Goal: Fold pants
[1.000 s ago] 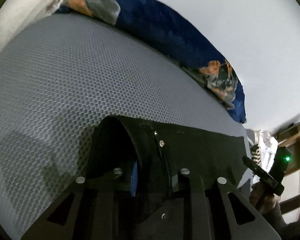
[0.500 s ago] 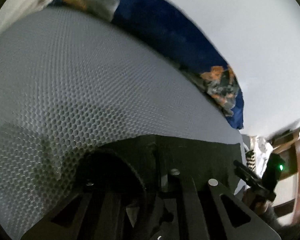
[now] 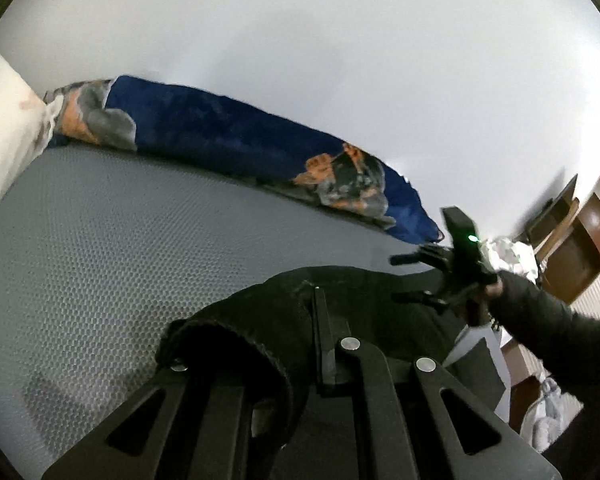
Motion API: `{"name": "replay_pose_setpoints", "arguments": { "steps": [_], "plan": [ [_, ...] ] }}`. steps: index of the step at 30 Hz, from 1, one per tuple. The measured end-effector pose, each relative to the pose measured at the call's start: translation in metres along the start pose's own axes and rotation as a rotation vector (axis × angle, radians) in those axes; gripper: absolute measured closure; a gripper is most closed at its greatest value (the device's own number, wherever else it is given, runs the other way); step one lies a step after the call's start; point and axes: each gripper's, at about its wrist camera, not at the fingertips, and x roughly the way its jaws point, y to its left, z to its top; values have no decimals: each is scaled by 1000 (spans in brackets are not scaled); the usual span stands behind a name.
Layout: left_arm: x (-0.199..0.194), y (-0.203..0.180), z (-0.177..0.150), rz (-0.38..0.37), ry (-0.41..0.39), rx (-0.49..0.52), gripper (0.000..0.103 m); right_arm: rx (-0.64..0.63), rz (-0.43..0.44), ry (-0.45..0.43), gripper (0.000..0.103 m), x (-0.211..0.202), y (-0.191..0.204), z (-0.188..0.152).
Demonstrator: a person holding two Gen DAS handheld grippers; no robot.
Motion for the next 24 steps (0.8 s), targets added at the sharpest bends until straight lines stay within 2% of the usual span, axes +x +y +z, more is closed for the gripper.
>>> {"name": "replay_pose_setpoints", "arguments": {
  "steps": [2, 5, 7, 8, 10, 11, 13, 16, 20, 21, 24],
  "plan": [
    [-3, -3, -2, 0, -7, 5, 96, -28, 41, 34, 5, 5, -7, 4],
    [-5, -7, -3, 4, -12, 9, 96, -80, 119, 89, 17, 13, -16, 7],
    [-4, -9, -4, 11, -9, 16, 96, -128, 153, 132, 30, 20, -18, 7],
    [-7, -9, -5, 14, -6, 19, 96, -139, 164, 138, 33, 20, -18, 6],
    [-6, -12, -7, 28, 5, 28, 96, -173, 188, 161, 52, 23, -17, 4],
    [-7, -14, -7, 30, 7, 32, 96, -196, 186, 170, 54, 24, -17, 3],
    [-6, -16, -9, 36, 17, 39, 96, -211, 173, 175, 68, 24, -17, 1],
    [-6, -19, -10, 47, 21, 45, 96, -202, 153, 169, 79, 21, -20, -3],
    [-3, -17, -9, 56, 24, 36, 96, -179, 74, 147, 83, 15, -19, -10],
    [-2, -17, -9, 58, 26, 36, 96, -170, 55, 141, 88, 12, -18, -11],
    [1, -12, -9, 93, 30, 42, 95, -141, -17, 89, 93, -5, -11, -17]
  ]
}}
